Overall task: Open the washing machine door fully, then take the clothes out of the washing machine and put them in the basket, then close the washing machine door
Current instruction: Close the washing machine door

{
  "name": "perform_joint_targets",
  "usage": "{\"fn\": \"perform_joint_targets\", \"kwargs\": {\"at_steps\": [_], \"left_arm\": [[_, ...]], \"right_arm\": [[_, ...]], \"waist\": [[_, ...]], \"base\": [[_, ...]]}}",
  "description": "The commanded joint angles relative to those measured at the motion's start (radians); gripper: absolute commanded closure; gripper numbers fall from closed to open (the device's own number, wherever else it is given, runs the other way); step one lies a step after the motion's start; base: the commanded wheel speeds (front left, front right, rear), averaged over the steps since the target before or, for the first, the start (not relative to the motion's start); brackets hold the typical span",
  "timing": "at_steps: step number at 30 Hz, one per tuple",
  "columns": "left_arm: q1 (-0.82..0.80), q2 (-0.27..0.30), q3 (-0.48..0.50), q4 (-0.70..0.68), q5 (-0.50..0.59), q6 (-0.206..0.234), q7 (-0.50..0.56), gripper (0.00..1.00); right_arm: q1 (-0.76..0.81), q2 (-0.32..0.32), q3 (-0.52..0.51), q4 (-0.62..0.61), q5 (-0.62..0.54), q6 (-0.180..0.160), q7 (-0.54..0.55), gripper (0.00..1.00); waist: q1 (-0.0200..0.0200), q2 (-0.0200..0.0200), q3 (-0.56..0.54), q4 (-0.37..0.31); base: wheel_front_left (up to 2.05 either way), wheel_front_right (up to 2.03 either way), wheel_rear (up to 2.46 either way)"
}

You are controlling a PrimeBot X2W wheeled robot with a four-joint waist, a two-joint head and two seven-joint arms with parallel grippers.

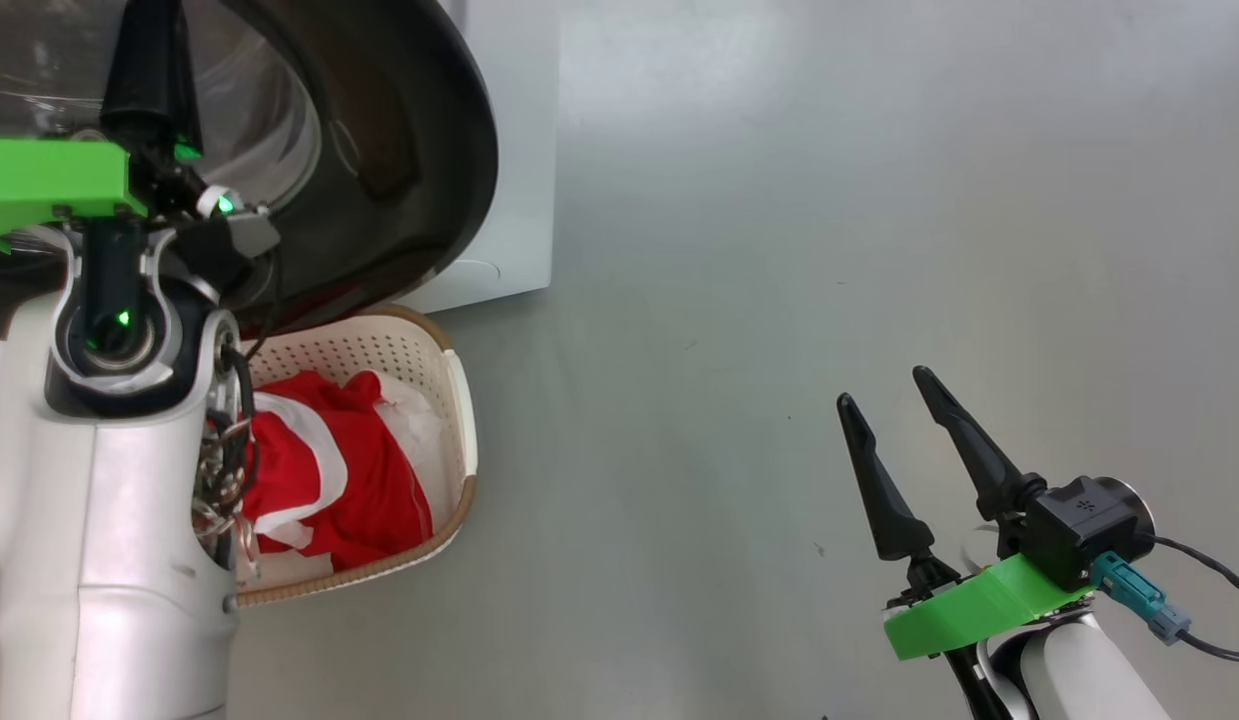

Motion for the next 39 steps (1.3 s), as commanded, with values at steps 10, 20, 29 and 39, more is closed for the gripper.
{"fn": "perform_joint_targets", "kwargs": {"at_steps": [10,20,29,39], "left_arm": [[-0.027,0.039,0.006,0.007,-0.004,-0.04,0.046,1.0],[0.099,0.014,-0.024,-0.057,-0.054,-0.065,0.096,0.0],[0.288,0.008,-0.052,-0.177,-0.035,-0.098,0.082,0.0],[0.521,0.113,-0.127,-0.306,0.27,-0.135,-0.043,0.0]], "right_arm": [[-0.014,0.001,0.012,-0.026,0.0,0.006,-0.006,0.0],[0.002,0.001,0.016,-0.015,-0.01,0.006,-0.006,0.0],[0.018,0.001,0.005,-0.006,-0.018,0.006,-0.006,0.0],[0.034,0.001,-0.02,-0.009,-0.028,0.006,-0.006,0.0]], "waist": [[0.0,0.0,0.003,0.008],[0.0,0.0,-0.051,0.081],[0.0,0.0,-0.109,0.163],[0.0,0.0,-0.164,0.23]], "base": [[0.0,0.0,0.0],[0.0,0.0,0.0],[0.0,0.0,0.0],[0.0,0.0,0.0]]}}
